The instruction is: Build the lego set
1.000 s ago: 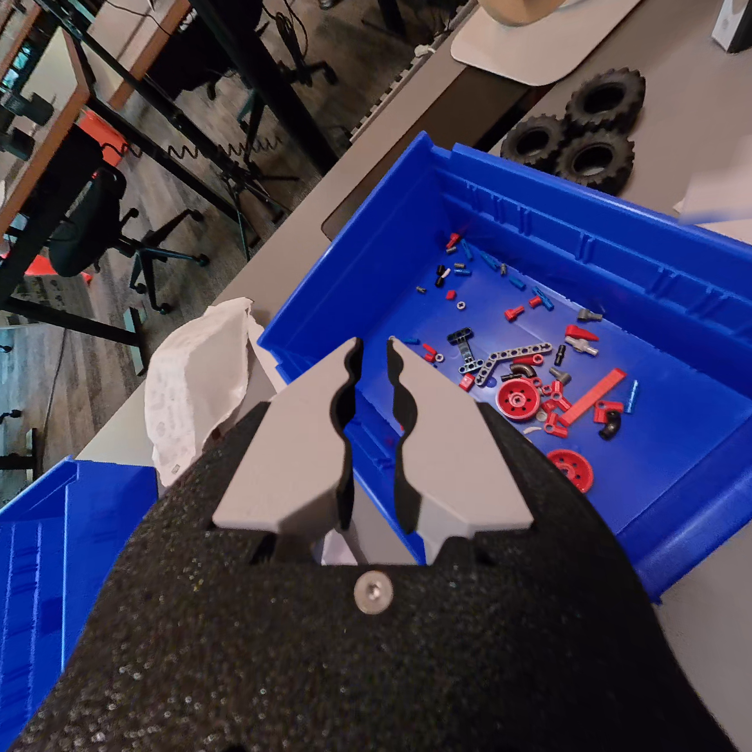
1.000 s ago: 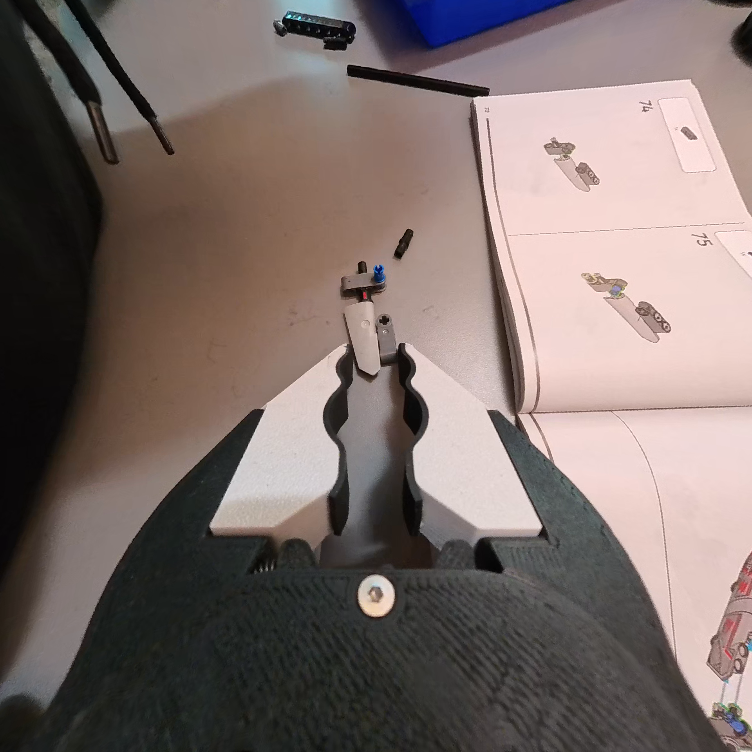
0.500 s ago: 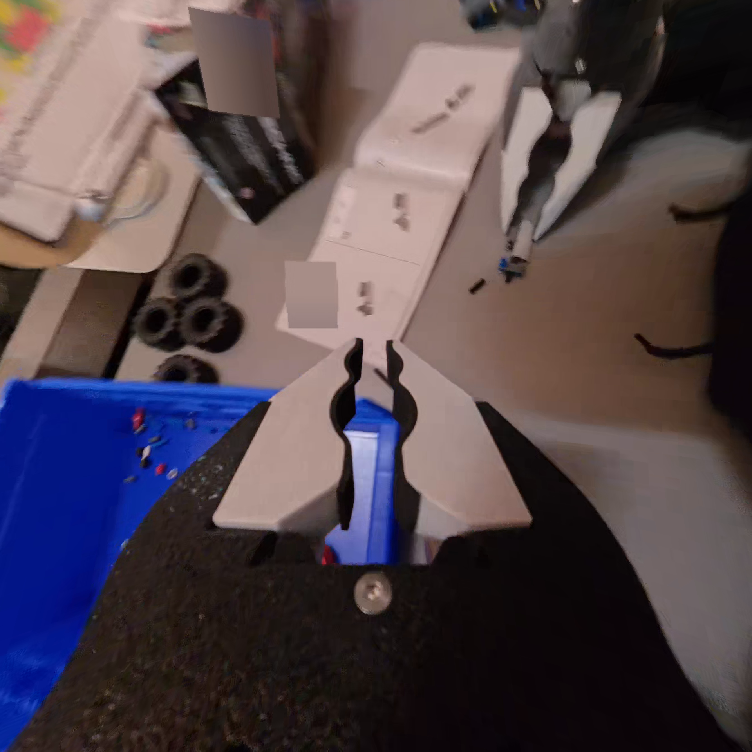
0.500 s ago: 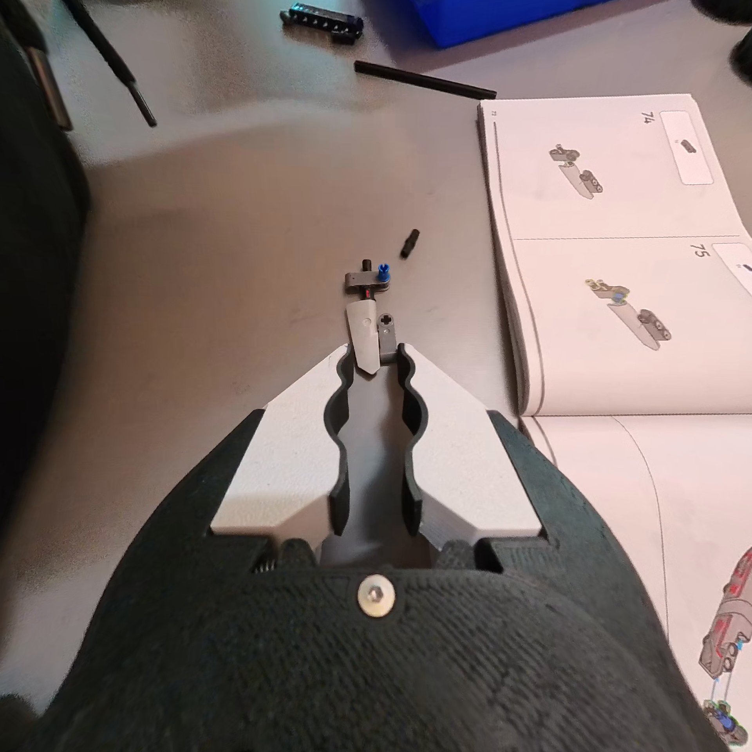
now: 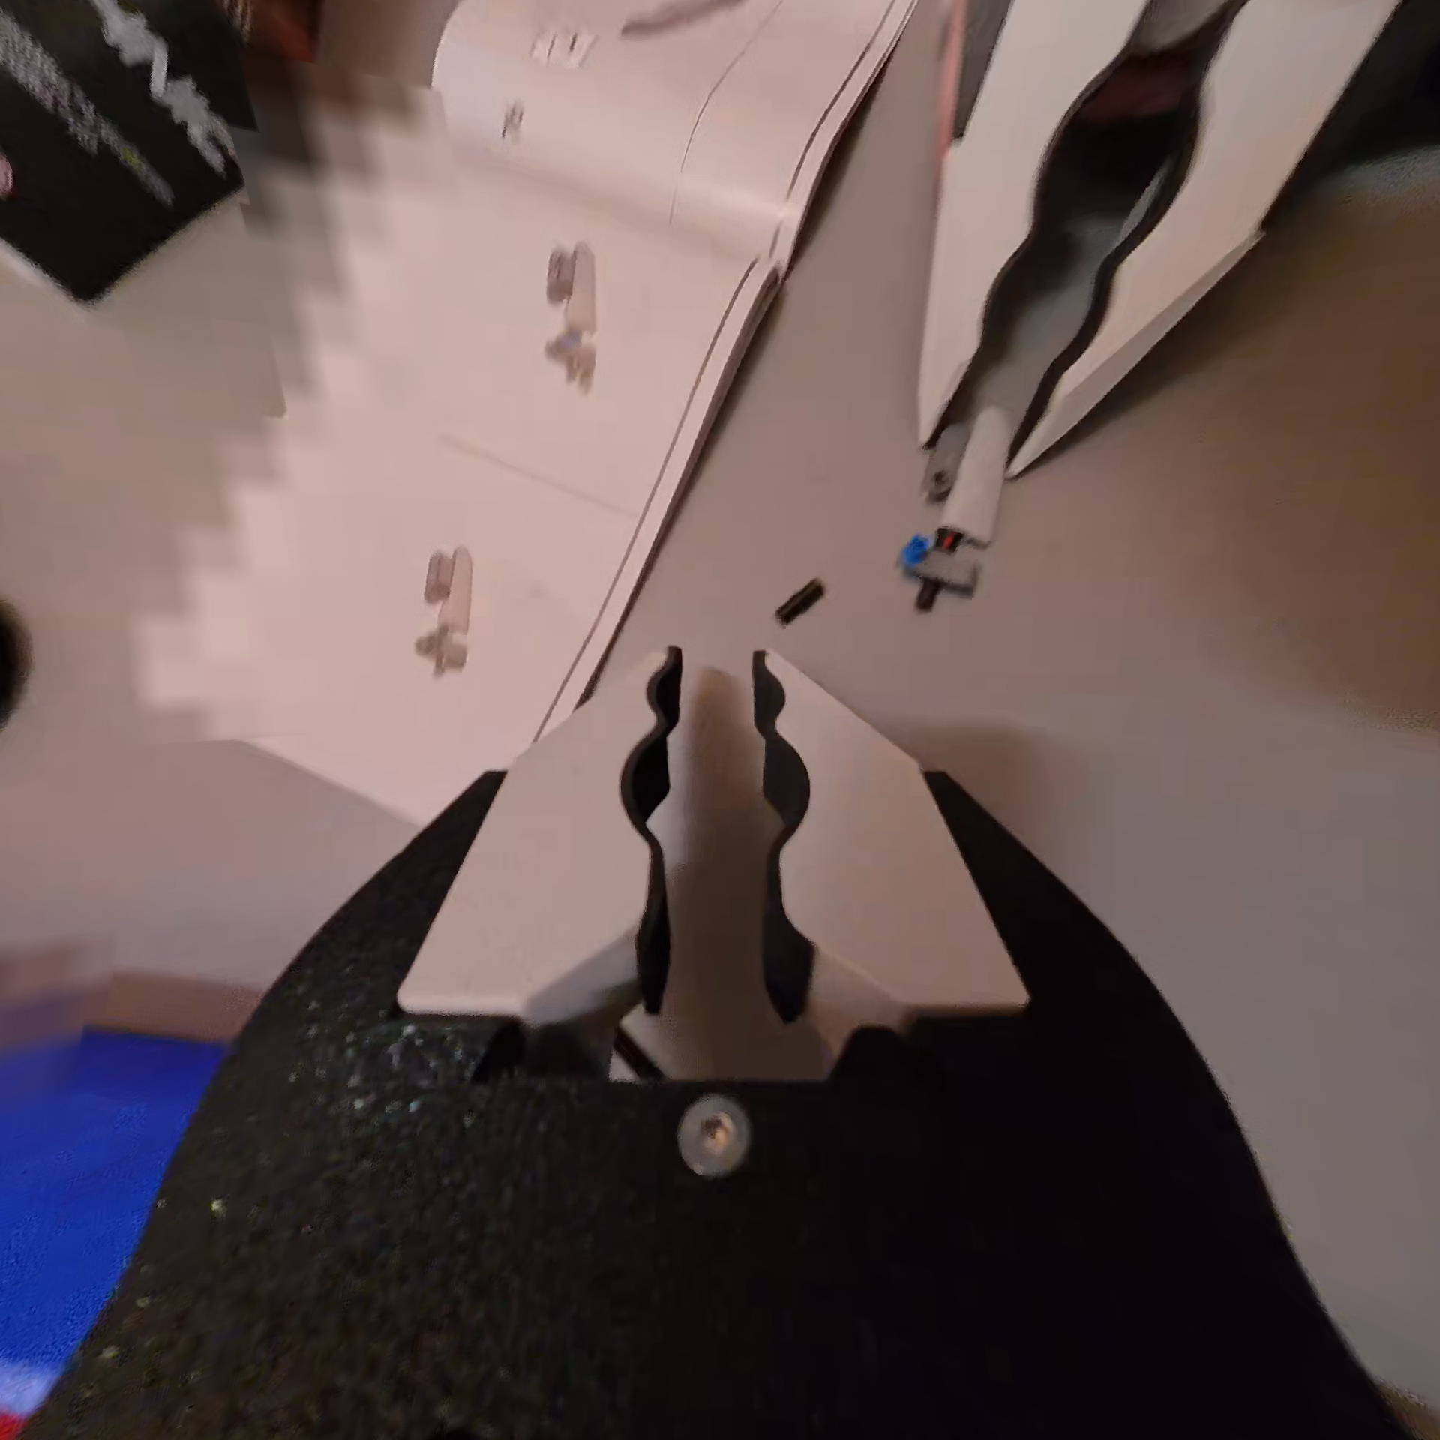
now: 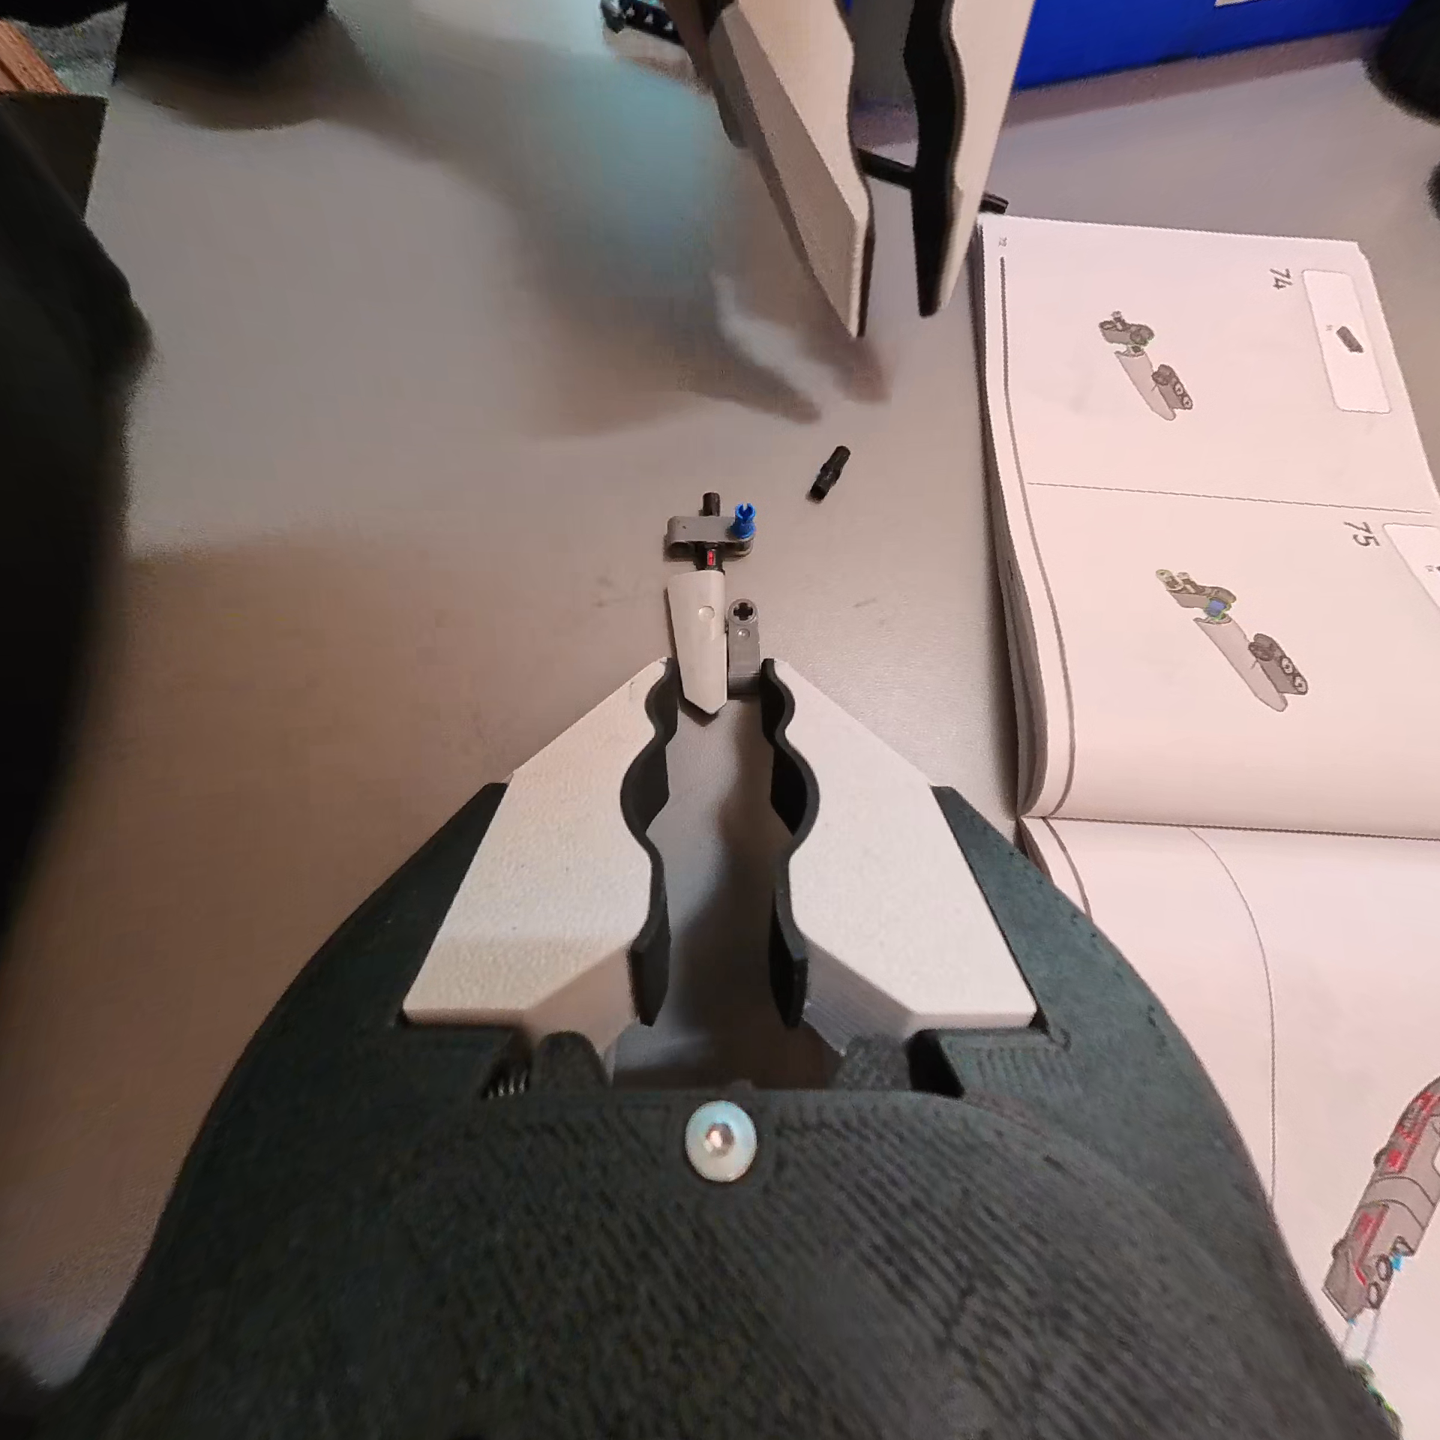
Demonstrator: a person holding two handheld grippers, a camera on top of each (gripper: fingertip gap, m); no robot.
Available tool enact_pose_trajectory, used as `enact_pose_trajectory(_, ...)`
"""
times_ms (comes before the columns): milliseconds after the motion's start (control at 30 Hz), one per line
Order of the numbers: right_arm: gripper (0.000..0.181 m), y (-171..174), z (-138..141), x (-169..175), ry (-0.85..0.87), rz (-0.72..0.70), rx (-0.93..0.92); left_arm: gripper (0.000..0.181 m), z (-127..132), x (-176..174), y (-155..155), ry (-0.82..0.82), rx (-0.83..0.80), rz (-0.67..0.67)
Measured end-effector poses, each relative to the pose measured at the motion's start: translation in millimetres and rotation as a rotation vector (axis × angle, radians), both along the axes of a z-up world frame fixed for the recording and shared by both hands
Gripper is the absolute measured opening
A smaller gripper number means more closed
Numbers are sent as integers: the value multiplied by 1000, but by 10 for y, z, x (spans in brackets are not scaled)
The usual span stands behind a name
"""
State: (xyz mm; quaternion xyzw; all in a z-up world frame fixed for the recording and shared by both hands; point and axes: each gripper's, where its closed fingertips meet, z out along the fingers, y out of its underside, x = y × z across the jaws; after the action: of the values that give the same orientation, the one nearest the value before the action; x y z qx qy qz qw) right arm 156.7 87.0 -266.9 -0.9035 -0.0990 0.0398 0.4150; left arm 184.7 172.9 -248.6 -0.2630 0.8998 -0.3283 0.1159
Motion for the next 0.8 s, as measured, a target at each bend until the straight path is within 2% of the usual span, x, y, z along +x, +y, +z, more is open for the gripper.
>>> enact_pose_trajectory(33,19,0,0,-1,-6,1,2,14,36,-12,-85,-11,-32,-34)
enact_pose_trajectory(133,19,0,1,-1,-6,1,2,13,14,-79,-258,-26,-38,-165)
enact_pose_trajectory(233,19,0,3,-2,-15,1,4,14,-87,-98,-308,-28,2,-232)
enact_pose_trajectory(333,18,0,7,0,-39,1,11,8,-204,-102,-324,19,29,-221)
enact_pose_trajectory(367,21,0,8,0,-43,1,12,2,-213,-125,-343,39,21,-222)
enact_pose_trajectory(500,35,2,19,33,-43,-20,17,2,-203,-85,-311,31,62,-163)
enact_pose_trajectory(600,57,1,105,81,-41,-44,66,2,-24,-65,-373,-78,62,-152)
enact_pose_trajectory(700,41,-18,373,225,-94,-133,148,2,271,-54,-507,-201,42,-125)
enact_pose_trajectory(733,33,1,505,218,-64,-157,197,3,377,-39,-551,-260,45,-118)
enact_pose_trajectory(800,27,78,735,130,128,-186,291,2,567,-53,-680,-370,51,-138)
